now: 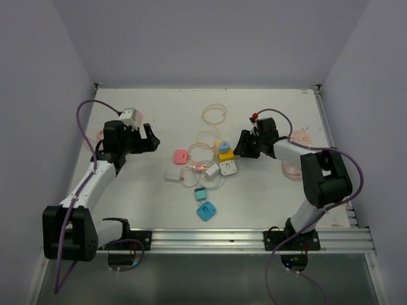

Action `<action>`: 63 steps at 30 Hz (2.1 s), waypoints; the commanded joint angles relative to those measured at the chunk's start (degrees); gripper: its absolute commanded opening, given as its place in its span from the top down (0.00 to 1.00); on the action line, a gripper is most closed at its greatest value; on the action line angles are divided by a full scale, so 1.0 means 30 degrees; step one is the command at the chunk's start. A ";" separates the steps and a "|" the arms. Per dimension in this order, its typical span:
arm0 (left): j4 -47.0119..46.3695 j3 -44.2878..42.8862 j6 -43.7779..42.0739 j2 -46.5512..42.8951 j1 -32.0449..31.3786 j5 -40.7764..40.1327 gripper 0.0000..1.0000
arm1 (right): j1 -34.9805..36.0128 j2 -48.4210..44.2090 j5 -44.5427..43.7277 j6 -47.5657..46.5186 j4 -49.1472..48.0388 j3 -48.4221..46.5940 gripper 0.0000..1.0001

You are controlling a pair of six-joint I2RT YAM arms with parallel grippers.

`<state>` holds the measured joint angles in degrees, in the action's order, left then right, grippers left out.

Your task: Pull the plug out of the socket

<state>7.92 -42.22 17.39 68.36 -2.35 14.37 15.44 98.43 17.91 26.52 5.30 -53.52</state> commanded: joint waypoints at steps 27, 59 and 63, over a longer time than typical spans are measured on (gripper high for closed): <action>0.2717 -1.0884 -0.7726 0.7620 -1.2985 -0.2212 0.03 | 0.0448 -0.9895 -0.1604 0.2379 -0.2061 0.6030 0.48; 1.0337 -1.9853 -1.3032 1.7029 -1.4832 -0.4264 0.43 | 0.0448 -1.3299 -0.2455 0.3786 -0.0185 0.8317 0.47; 1.0220 -1.9912 -1.3003 1.6912 -1.4803 -0.3649 0.60 | 0.0448 -1.3358 -0.2338 0.3640 -0.0272 0.8317 0.47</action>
<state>38.46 -99.55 -20.56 119.04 -46.76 1.96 16.93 59.48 11.46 37.52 5.13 -28.77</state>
